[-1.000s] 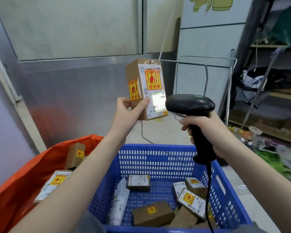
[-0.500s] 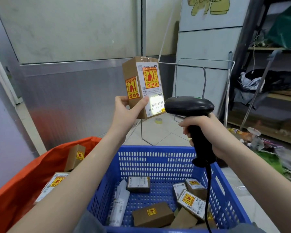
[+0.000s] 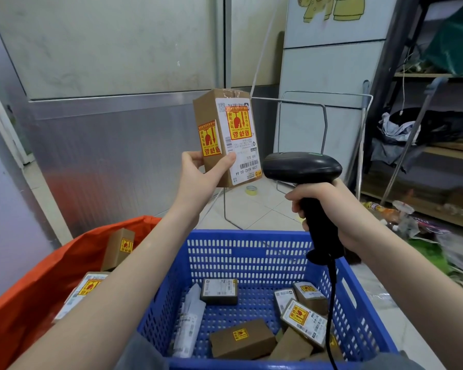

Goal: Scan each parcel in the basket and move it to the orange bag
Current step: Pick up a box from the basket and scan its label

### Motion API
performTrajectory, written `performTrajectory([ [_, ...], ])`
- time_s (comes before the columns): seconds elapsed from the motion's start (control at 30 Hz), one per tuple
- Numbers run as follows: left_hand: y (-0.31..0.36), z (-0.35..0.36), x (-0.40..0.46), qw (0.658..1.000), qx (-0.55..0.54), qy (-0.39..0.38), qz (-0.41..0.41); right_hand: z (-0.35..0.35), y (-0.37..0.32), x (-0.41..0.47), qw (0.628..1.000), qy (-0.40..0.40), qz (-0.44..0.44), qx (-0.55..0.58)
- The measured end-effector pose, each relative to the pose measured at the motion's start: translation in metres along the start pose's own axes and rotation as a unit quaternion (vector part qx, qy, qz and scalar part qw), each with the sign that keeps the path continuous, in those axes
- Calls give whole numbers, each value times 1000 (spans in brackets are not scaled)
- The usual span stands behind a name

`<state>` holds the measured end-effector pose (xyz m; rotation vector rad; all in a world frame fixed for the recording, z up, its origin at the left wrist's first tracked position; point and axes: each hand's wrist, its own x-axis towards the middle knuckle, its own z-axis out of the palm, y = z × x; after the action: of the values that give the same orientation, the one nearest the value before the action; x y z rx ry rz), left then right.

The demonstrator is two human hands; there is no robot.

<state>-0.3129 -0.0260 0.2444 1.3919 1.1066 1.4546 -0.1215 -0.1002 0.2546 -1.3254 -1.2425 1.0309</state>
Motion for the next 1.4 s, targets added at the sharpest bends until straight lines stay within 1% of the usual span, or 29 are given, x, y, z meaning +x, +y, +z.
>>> performTrajectory([
  [0.33,-16,-20,5,1000,2,6,-5,19,13,18,1000,15,-14,14],
  [0.5,-36,-57,13,999,-13,35,-25,54,26,36,999,-18,-5,26],
  [0.67,-63,-109,20,995,-6,87,-44,108,44,60,998,-59,16,11],
  [0.83,-102,-176,21,985,4,152,-77,182,69,84,992,-113,56,2],
  [0.93,-123,-210,18,979,27,182,-86,223,82,92,989,-140,52,-3],
  [1.03,-146,-246,15,972,49,204,-104,265,97,97,983,-172,58,-6],
  [1.17,-176,-290,7,962,49,234,-133,318,119,104,974,-211,78,-6],
  [1.4,-232,-352,-10,940,139,271,-156,394,162,115,959,-258,120,-18],
])
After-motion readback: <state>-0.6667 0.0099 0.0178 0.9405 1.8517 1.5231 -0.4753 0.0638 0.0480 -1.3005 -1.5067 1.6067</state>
